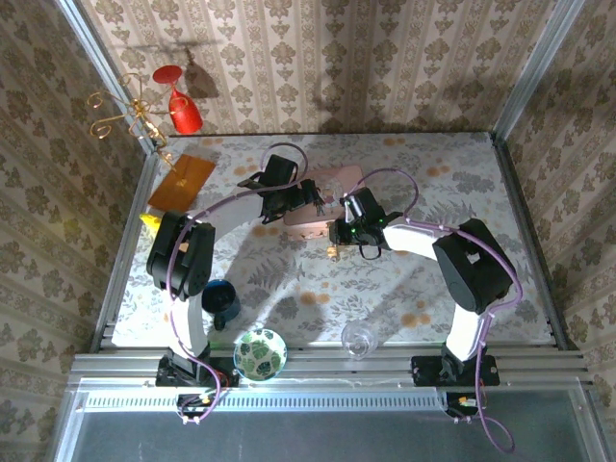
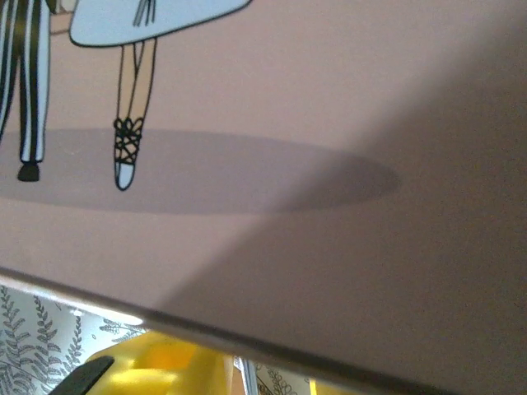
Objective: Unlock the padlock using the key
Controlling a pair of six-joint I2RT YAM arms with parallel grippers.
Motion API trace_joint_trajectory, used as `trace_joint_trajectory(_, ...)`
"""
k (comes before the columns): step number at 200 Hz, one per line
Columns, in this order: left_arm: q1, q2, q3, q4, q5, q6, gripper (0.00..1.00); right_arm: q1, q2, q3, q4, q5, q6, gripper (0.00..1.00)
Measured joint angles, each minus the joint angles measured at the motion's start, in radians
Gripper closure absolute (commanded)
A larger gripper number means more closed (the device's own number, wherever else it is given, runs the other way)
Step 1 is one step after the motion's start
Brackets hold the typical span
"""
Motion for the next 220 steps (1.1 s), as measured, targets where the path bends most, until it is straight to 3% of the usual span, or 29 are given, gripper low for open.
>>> trace_joint_trajectory(30, 0.0, 0.002, 0.0, 0.0, 0.0, 0.0, 0.0, -0.003, 0.01, -0.006, 0.025, -0.021, 0.009, 0.74)
trace_joint_trajectory(113, 0.0, 0.005, 0.002, 0.006, -0.005, 0.0, 0.0, -0.004, 0.03, -0.02, 0.1, -0.056, 0.133, 1.0)
trace_joint_trajectory(220, -0.003, 0.005, -0.005, 0.023, -0.008, 0.0, 0.0, -0.003, 0.029, -0.087, 0.289, 0.04, 0.447, 1.0)
